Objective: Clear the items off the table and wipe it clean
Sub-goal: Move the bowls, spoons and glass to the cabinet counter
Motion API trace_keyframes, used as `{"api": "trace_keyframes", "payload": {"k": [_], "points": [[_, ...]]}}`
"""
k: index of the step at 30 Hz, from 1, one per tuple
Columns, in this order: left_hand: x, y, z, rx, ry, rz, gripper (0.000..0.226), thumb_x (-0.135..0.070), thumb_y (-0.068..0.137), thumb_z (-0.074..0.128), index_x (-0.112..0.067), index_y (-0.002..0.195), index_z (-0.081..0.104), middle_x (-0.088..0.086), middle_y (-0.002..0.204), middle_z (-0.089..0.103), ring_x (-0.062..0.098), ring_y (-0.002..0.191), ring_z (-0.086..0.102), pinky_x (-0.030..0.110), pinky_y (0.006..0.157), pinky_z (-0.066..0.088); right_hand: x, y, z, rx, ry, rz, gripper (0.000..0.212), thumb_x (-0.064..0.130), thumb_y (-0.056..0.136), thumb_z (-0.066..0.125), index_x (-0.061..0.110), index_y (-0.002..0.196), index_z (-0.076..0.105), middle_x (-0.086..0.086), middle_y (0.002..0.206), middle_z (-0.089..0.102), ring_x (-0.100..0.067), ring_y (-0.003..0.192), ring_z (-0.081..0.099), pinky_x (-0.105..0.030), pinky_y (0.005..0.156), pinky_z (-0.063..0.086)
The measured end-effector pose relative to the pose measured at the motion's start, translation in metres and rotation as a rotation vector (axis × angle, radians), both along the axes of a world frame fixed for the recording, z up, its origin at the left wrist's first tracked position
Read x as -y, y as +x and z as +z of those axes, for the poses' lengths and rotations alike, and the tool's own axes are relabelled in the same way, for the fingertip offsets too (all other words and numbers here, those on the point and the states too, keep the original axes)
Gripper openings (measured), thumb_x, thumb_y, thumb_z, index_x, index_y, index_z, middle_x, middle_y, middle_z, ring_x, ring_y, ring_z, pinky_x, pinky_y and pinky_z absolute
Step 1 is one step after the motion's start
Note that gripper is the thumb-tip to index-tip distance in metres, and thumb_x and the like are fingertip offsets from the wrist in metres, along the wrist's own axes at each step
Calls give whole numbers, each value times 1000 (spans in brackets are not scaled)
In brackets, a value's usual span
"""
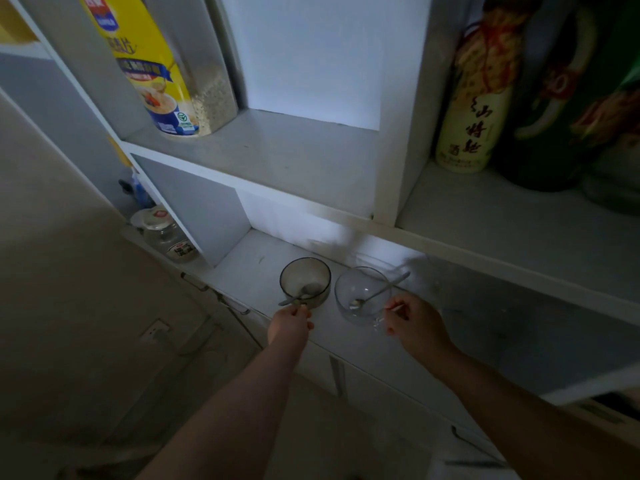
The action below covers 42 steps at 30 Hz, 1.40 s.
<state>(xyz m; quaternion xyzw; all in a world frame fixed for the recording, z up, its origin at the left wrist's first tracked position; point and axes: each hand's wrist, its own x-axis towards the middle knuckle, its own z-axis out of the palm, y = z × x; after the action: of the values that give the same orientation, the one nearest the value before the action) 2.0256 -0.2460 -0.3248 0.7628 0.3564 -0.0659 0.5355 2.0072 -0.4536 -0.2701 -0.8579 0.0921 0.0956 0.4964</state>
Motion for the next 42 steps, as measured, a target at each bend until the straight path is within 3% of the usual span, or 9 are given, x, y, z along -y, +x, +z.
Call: {"api": "trace_keyframes", "payload": {"k": [5,12,19,22,26,30,35,39,42], "points": [[1,8,-6,-31,-14,-6,26,-22,97,51,-5,107,69,7,82,67,21,75,59,29,73,46,0,2,3,21,9,-7,23,12,86,60,26,70,52,8,64,62,-20,69,65,-35,72,53],[7,1,-1,-52,-24,8,52,-16,85,65,-9,134,50,16,113,64,30,100,63,43,90,54,-6,0,1,15,15,4,21,17,84,63,27,69,53,1,68,66,-24,72,66,-40,74,55],[-2,-46,37,77,-86,159,32,-5,91,53,-7,123,55,2,96,66,8,69,57,27,66,49,-28,-9,11,1,138,191,18,12,87,61,25,76,57,1,71,64,-20,68,66,-45,78,56],[-5,-69,55,149,-76,287,25,-4,92,50,-11,114,58,2,93,67,8,62,53,23,55,45,-39,-19,19,15,133,294,14,14,86,59,24,77,57,-1,71,66,-19,67,66,-39,75,54],[-9,-115,80,196,17,460,22,-4,90,52,-5,109,62,2,90,69,11,59,51,27,63,46,-46,-45,34,64,144,487,8,16,86,57,21,81,59,0,71,67,-15,68,66,-31,68,51],[3,-168,104,251,42,600,16,-1,92,50,-13,100,56,0,87,66,8,57,52,19,47,42,-41,-76,41,43,161,687,5,16,89,55,20,88,59,1,75,67,-13,72,65,-26,67,48],[37,-244,122,369,53,816,27,5,91,47,-19,83,57,-4,74,64,9,63,53,25,56,43,-36,-125,50,-3,219,844,7,12,89,56,17,86,57,-1,74,65,-16,69,62,-19,60,49],[64,-311,140,408,107,970,36,10,87,45,-20,75,60,-4,71,65,11,63,56,26,59,46,-44,-171,55,-30,224,999,12,15,86,59,23,79,57,-3,71,66,-21,74,66,-43,77,53],[75,-362,156,410,182,1069,37,11,84,45,-20,75,62,-1,74,67,15,70,60,27,65,49,-53,-211,70,26,255,1108,10,18,83,62,25,76,59,2,67,68,-18,73,67,-40,75,52]]}}
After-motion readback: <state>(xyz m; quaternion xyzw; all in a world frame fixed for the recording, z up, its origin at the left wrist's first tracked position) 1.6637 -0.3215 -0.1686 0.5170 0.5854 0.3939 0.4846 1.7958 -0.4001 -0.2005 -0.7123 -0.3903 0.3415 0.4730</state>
